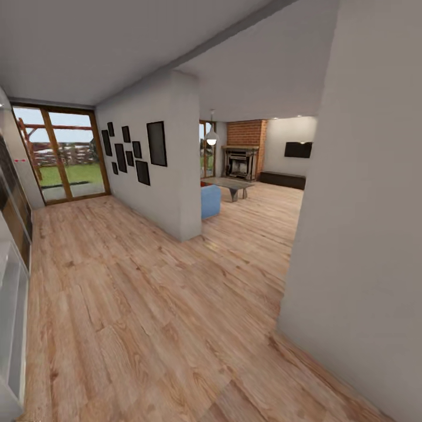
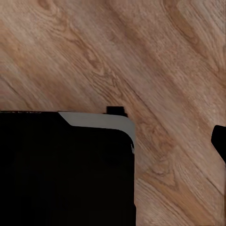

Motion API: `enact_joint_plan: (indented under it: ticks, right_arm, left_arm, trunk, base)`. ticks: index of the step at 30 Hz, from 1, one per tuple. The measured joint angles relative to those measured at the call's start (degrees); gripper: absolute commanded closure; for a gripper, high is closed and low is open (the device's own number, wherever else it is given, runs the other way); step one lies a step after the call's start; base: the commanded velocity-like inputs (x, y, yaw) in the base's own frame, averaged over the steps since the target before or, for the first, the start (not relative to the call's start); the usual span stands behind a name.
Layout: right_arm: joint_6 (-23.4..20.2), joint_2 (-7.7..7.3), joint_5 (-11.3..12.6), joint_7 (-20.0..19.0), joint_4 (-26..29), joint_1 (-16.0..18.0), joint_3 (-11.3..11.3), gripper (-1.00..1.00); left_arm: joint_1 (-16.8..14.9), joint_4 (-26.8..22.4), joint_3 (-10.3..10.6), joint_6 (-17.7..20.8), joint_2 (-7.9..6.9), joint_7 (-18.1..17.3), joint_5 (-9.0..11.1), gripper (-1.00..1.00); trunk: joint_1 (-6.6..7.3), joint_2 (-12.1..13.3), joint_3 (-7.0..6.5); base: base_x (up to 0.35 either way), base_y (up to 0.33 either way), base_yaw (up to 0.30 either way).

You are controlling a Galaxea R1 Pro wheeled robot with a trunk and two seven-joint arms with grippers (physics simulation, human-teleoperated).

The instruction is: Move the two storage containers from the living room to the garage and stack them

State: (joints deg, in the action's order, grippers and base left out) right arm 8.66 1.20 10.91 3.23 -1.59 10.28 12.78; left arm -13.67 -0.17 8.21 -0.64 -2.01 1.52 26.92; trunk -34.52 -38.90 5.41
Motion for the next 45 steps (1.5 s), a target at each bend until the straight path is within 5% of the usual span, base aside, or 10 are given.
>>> enact_joint_plan:
  ticks: [33,45]
  right_arm:
    - [0.0,0.09,0.1,0.0,0.0,0.0,0.0,-1.00]
    - [-0.2,-0.25,0.5,0.0,0.0,0.0,-0.1,-1.00]
  left_arm:
    - [0.0,0.0,0.1,0.2,-0.50,0.2,0.0,-1.00]
    - [0.0,0.0,0.1,0.2,-0.45,0.1,0.0,-1.00]
  trunk:
    - [0.00,0.0,0.00]
    - [0.00,0.0,0.00]
  base:
    - [0.323,0.075,0.275]
    - [0.323,0.028,0.027]
